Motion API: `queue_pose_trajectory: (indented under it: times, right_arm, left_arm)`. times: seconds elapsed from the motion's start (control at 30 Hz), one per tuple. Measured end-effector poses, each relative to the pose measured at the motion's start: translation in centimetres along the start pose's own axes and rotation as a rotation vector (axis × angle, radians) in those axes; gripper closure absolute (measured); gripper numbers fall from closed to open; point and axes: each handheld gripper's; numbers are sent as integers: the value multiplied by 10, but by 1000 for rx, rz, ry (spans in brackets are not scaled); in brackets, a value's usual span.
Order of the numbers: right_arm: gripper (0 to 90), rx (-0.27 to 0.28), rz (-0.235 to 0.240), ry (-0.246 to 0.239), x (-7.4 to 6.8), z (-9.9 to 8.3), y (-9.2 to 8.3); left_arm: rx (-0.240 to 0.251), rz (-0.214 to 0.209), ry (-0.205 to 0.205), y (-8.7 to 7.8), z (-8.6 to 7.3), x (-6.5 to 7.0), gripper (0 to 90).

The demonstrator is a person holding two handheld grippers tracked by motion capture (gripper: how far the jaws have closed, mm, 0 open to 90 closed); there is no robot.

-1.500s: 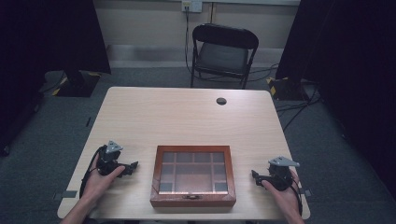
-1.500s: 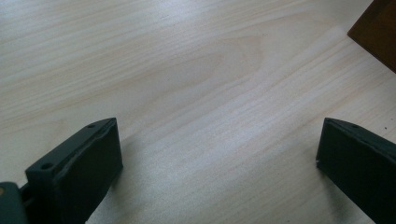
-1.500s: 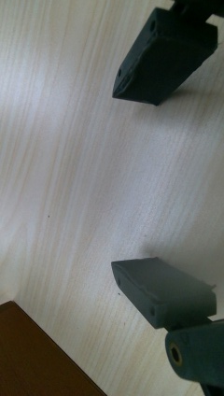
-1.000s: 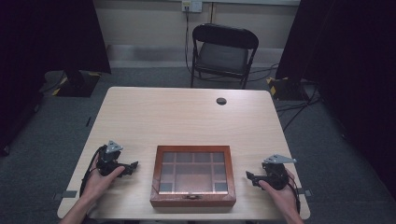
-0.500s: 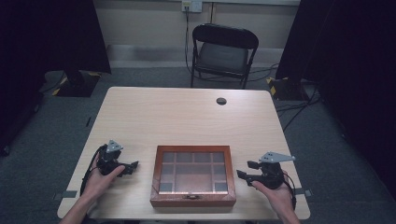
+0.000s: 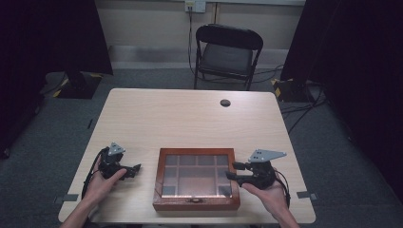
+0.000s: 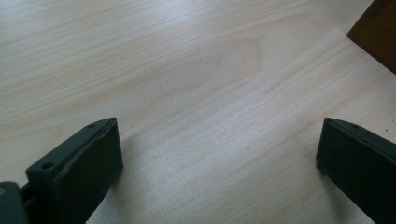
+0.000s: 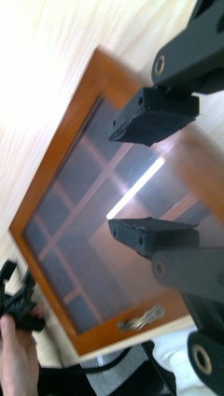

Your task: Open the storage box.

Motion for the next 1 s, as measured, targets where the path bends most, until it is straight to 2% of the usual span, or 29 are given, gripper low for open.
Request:
queue_pose_trajectory:
  times: [0.07,0.1,0.2,0.23,0.4,0.43,0.47,0.5,0.53,0.57,0.73,0.77,1.0]
  right_arm:
    - [527,-3,20,-20,-6,4,6]
    - [546,-5,46,-38,-12,6,12]
    - [563,-7,70,-49,-18,5,18]
    - [585,-26,102,-65,-24,6,24]
    - [635,-36,141,-85,-33,6,30]
    - [664,-52,167,-100,-38,4,35]
    - [664,-52,167,-100,-38,4,35]
    - [680,-72,194,-113,-43,3,40]
    - [680,-72,194,-113,-43,3,40]
    - [702,-86,214,-122,-47,2,44]
    - [733,-105,243,-138,-53,0,53]
    - [740,-121,261,-142,-55,-3,59]
    - [745,-130,297,-156,-61,-5,63]
  left_arm:
    - [3,0,-5,0,0,0,0]
    - [4,-1,-7,0,0,0,0]
    - [3,0,-5,0,0,0,0]
    - [4,1,-5,0,0,0,0]
    - [3,0,-9,0,0,1,0]
    - [4,0,-9,0,0,1,0]
    - [4,0,-9,0,0,1,0]
    - [3,2,-6,0,0,0,0]
    - [3,2,-6,0,0,0,0]
    - [3,0,-8,0,0,1,0]
    - [2,4,-8,0,0,1,0]
    - [2,3,-9,0,0,1,0]
    - [3,1,-11,0,0,1,0]
Point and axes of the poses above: each handheld gripper's, and its own axes: y roughly forward along the jaws, z roughly out of its top, x roughly to its right, and after that the axes turned 4 degrees about z, right-handed
